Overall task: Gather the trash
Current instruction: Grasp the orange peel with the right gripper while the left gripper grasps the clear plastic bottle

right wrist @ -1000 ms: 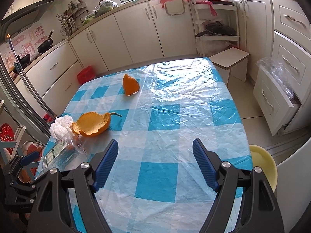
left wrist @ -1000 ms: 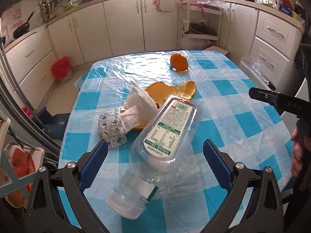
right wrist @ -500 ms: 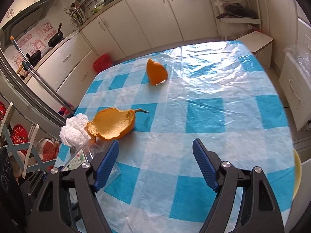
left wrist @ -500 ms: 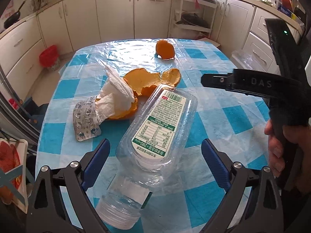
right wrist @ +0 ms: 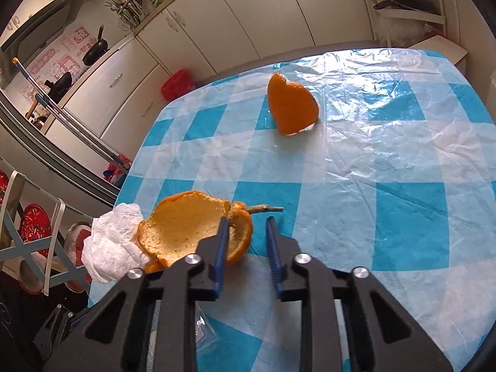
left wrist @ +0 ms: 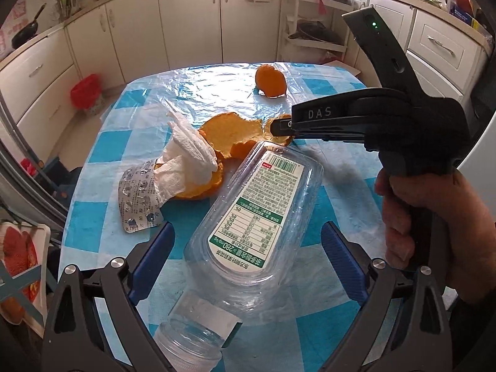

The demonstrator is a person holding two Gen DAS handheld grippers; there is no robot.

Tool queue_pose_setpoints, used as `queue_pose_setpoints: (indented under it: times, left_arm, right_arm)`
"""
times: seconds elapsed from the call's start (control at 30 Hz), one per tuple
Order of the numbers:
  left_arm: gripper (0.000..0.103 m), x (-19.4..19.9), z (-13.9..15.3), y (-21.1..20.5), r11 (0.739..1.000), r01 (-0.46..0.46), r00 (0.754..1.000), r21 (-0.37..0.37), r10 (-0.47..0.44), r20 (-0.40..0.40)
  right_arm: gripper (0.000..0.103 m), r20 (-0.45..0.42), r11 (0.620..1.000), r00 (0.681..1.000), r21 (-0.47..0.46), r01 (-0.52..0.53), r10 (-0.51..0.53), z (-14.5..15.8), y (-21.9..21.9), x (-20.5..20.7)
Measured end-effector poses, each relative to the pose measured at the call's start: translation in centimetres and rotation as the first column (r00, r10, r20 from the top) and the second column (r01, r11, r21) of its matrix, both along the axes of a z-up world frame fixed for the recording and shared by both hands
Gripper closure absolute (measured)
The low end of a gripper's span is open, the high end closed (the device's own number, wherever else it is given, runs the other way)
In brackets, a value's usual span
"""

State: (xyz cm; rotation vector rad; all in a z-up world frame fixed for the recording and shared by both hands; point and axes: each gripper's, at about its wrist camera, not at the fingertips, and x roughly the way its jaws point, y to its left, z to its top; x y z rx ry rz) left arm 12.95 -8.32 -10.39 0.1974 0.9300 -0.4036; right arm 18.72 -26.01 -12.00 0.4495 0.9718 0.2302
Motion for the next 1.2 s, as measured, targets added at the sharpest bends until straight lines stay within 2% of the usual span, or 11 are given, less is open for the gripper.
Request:
queue_pose_setpoints:
  times: [0.3,0.67,0.93,0.97,1.03,1.2]
  left_arm:
    - [0.012,0.2,-0.4,-0.5,1.000,-0.006,1.000,0.010,0.006,-0.003]
    - [0.012,0.6,-1.1,-1.0,0.999,-0.019,1.000,0.037,0.020,-0.015]
    - [0.012,0.6,-1.2,-1.3,0.999,-0.010,1.000,0.051,0.011,-0.011]
    - [0.012,0.6,-1.2,-1.3,0.999,-0.011,1.000,0.053,0.012,-0.011]
    - [0.012,0.6,-1.2,-1.3,0.998,-0.014,1.000,0.056,0.015,-0.011]
    - [0.012,0.5,-0.9,-1.4,0.998,-0.023,1.000,0.057,0.023,0.002]
  right_arm:
    - [0.089,0.040,0.998,0.998,-0.038,0.053,-0.052,1.0,-2.1,-1.7]
    - [0.089,0.007,0.982,0.988,-0.104,0.157,-0.157,0.9,-6.8,-6.1]
    - [0.089,-0.009,0.981,0.986,-0.100,0.167,-0.169,1.0,-7.8,-7.7]
    - [0.088,-0.010,0.981,0.985,-0.096,0.168,-0.170,1.0,-7.8,-7.7]
    - [0.080,-0.013,0.982,0.985,-0.077,0.172,-0.173,0.8,-7.8,-7.7]
    - [0.079,-0.011,0.983,0.985,-0.055,0.174,-0.175,0.2,-8.0,-7.6]
